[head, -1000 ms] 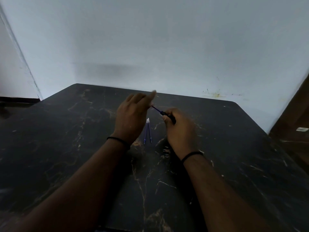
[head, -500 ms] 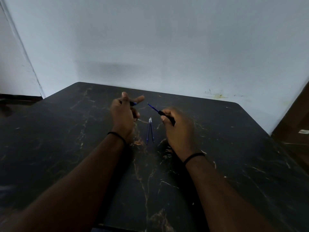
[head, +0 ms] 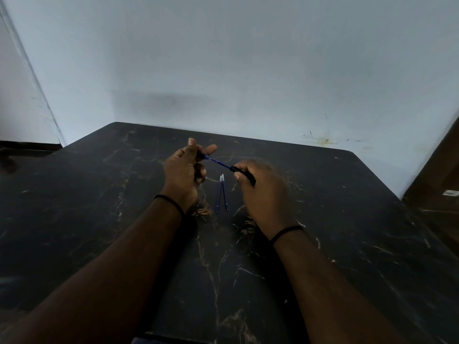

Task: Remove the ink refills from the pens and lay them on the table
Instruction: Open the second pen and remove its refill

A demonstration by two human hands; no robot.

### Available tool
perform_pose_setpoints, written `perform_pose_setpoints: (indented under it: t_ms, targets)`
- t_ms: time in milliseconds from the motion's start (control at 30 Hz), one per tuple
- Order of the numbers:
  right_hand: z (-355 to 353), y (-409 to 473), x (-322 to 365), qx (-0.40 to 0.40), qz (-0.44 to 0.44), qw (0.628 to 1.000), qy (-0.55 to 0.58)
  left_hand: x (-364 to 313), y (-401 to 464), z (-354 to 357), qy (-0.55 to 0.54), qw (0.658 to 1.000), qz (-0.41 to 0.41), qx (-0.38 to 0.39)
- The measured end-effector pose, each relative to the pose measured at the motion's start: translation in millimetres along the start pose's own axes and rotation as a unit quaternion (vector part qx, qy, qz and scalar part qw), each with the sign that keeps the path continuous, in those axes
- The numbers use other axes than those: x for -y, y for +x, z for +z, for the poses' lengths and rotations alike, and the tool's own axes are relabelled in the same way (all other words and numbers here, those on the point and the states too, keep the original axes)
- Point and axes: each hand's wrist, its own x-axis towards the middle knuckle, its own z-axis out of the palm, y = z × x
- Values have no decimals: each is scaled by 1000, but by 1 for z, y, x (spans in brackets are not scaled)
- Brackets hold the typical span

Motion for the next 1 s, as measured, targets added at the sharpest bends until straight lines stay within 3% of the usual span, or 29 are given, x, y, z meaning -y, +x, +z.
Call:
perform_pose_setpoints:
  t_ms: [500, 1000]
  targets:
    - [0, -1, 0, -13, 3, 1000, -27, 3, 0, 0, 65, 996, 48, 32]
    - [-4, 0, 5, -5, -23, 997, -71, 7, 4, -3, 54, 998, 35, 24]
